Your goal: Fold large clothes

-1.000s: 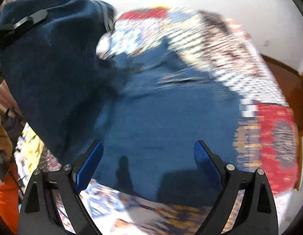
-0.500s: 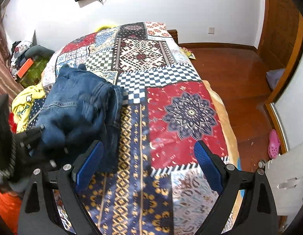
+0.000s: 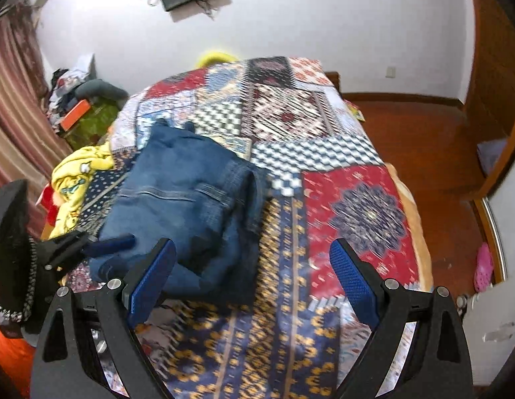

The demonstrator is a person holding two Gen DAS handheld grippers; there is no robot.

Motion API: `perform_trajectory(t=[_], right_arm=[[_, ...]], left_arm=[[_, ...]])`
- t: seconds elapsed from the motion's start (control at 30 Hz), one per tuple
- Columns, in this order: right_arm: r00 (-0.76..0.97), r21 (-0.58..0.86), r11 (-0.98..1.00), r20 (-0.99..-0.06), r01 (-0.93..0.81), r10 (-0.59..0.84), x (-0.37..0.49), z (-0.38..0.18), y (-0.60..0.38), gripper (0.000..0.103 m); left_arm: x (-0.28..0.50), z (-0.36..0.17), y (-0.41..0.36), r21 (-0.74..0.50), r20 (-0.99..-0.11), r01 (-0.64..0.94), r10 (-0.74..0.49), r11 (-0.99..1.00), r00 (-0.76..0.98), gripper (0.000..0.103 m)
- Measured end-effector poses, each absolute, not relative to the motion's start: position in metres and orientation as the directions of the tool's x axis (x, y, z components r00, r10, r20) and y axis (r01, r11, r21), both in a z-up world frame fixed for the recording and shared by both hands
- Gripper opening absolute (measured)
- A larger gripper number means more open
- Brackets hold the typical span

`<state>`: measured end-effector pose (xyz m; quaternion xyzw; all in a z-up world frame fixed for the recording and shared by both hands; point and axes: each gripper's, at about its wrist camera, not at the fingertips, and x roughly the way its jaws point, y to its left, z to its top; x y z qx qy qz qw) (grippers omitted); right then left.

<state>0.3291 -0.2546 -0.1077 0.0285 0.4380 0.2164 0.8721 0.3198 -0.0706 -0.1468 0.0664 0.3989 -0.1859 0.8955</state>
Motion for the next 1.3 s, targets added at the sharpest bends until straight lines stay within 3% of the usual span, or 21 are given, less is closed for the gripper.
perform_trajectory(t=[0.13,0.37,0.5,0.77,1.07,1.3], right_arm=[[0.512,0.21,0.881,-0.747,-0.423,0.424,0.33,-0.111,-0.218,0.092],[0.484,0.126,0.904,-0.809,-0.409,0.332,0.341,-0.157,-0.191,0.092],[0.475,0.091,0.927,-0.838,-0.364,0.268,0.345,-0.177,-0.204,0.092],[0.453,0.109,0.919,-0.844,-0.379,0.286,0.337,-0.178,-0.226,0.092],[0.496,0.173,0.905,-0.789,-0.388,0.363,0.367,-0.154,-0.203,0.092],[0.476,0.134,0.915,-0.82,-0.38,0.318,0.39,-0.175,-0.195,0.092]], left_arm=[[0.315,-0.134,-0.033,0.05,-0.705,0.278,-0.163,0.959,0.69,0.095],[0.33,-0.162,0.014,0.113,-0.739,0.129,-0.003,0.985,0.674,0.095],[0.325,-0.191,0.02,0.077,-0.792,0.134,-0.021,0.988,0.61,0.095],[0.304,-0.195,0.03,-0.009,-0.784,0.12,-0.081,0.993,0.615,0.095],[0.321,-0.171,0.038,0.045,-0.748,0.091,-0.027,0.995,0.663,0.095],[0.334,-0.165,0.046,0.042,-0.738,0.054,-0.005,0.998,0.674,0.095]])
